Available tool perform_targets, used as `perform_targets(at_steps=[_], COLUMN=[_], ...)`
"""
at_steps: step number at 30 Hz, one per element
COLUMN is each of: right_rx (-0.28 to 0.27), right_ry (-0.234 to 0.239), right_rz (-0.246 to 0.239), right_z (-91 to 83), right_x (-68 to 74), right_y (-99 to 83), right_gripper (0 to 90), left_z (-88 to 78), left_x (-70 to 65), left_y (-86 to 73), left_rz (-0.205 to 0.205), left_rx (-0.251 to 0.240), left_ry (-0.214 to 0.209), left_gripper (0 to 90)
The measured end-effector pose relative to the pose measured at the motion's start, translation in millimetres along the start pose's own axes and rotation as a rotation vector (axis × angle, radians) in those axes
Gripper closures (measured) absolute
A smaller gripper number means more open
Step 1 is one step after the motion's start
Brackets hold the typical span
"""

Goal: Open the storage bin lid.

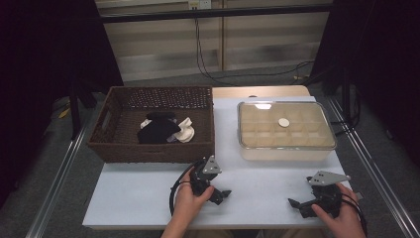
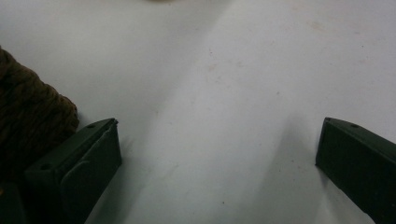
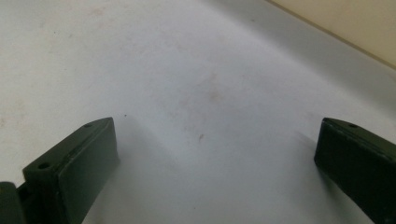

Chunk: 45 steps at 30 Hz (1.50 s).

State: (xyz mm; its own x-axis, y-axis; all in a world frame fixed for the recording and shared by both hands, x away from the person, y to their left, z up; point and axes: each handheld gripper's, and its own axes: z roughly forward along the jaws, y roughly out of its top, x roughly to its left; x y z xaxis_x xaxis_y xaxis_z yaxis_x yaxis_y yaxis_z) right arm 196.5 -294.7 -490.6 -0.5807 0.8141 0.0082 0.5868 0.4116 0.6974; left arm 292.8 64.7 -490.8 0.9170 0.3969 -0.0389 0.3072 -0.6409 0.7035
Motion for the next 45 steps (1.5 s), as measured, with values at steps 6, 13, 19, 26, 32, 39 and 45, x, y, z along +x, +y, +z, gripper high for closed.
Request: perform_targets(at_steps=[6, 13, 19, 26, 32, 39, 45], right_rx=[-0.001, -0.004, 0.002, 0.005, -0.002, -0.036, -0.041], right_ry=[0.003, 0.004, 0.005, 0.002, 0.002, 0.013, 0.008], right_rz=[0.003, 0.0, 0.005, 0.007, 0.029, 0.028, 0.007], right_z=[0.0, 0.0, 0.0, -1.3, -13.0, -27.5, -44.6], right_x=[-0.2, -0.4, -0.1, 0.5, -3.4, -8.4, -14.4], right_y=[-0.1, -0.3, 0.5, 1.5, 5.9, 16.6, 34.9], right_gripper=[0.0, 0.0, 0.0, 0.1, 2.4, 3.4, 3.7], left_z=[0.0, -0.1, -1.2, -3.0, -9.2, -18.9, -22.4], left_x=[-0.1, 0.1, 1.2, -5.7, -19.1, -22.8, -21.3], left_y=[0.0, 0.1, 0.7, 5.1, 21.1, 52.6, 76.8], left_rz=[-0.001, -0.001, 0.009, -0.001, -0.011, -0.011, -0.052], left_rx=[-0.001, 0.001, 0.013, 0.047, 0.018, 0.025, -0.013], left_ry=[0.0, -0.001, -0.002, 0.006, -0.027, -0.038, -0.044], left_gripper=[0.0, 0.0, 0.0, 1.3, 2.6, 4.0, 4.0])
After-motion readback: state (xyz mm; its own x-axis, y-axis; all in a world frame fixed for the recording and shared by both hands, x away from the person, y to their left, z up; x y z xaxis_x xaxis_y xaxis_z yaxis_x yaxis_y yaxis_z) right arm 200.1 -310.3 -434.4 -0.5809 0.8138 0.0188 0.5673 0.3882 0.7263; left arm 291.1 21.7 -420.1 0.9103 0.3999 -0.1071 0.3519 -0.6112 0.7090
